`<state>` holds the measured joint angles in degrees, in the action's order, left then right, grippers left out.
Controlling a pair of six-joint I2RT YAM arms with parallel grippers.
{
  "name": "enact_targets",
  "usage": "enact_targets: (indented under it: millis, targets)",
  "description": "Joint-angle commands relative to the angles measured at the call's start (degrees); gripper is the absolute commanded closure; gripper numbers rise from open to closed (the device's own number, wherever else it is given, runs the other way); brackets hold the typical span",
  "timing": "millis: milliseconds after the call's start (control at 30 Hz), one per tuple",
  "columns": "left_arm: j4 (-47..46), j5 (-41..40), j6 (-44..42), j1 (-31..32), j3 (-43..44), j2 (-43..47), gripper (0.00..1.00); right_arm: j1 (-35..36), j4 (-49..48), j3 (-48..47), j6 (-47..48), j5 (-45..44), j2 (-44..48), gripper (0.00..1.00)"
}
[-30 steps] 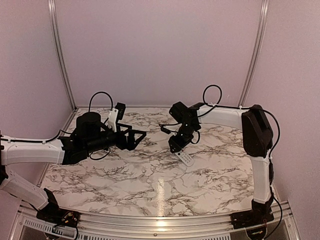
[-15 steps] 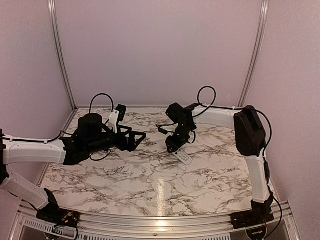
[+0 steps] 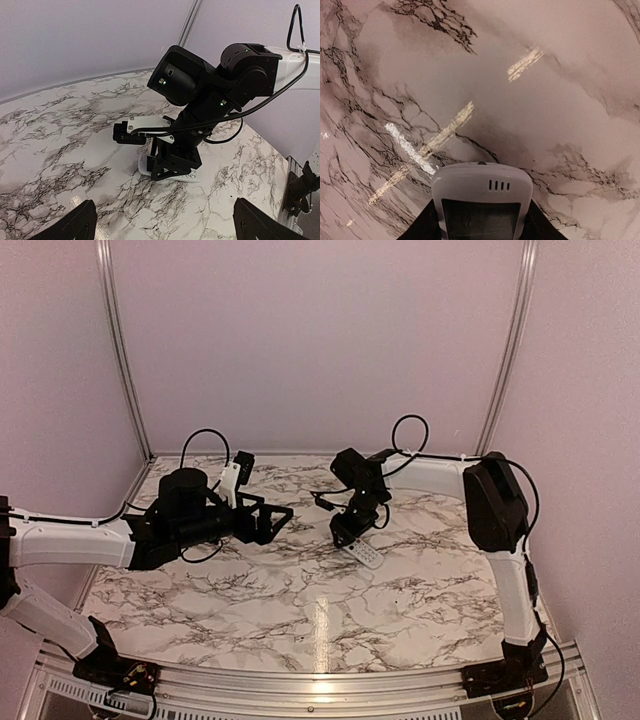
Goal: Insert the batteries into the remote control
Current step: Place the remote control at the center of the board.
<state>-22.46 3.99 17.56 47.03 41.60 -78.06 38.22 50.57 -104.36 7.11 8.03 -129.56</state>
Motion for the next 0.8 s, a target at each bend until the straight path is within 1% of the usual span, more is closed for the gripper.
enact_targets:
  millis: [0,133,233,333,467,600,767]
  targets:
    - [-0.92,-0.03,-0.55,-0.47,0.71,-0.78,0.01,-0.51,-2.19,-1.12,-0.01,0.6,-2.45,0.51]
    - [-0.67,0.1,-0.62,-0.45,0.94,-1.03,0.01,-0.53,-2.0,-1.38,0.44,0.7,-2.64,0.4]
    - [-0.48,0.41,-0.63,-0.46,1.34,-1.32,0.01,-0.51,-2.24,-1.59,0.27,2.01,-2.14,0.25]
    - [-0.56,1.12,-0.48,-0.47,1.69,-1.63,0.01,-0.51,-3.61,-0.9,-0.02,3.49,-0.23,0.18]
    - [-0.4,1.57,-0.14,-0.45,2.19,-1.83,0.01,-1.51,-6.57,1.85,-0.71,4.67,5.28,0.15]
    - [-0.39,1.44,0.12,-0.44,2.55,-1.98,0.01,-4.26,-10.17,7.27,-1.43,4.02,11.05,0.15]
    - [-0.48,1.29,0.21,-0.45,2.69,-2.09,0.01,-7.81,-13.8,15.69,-1.4,-1.8,16.55,0.15]
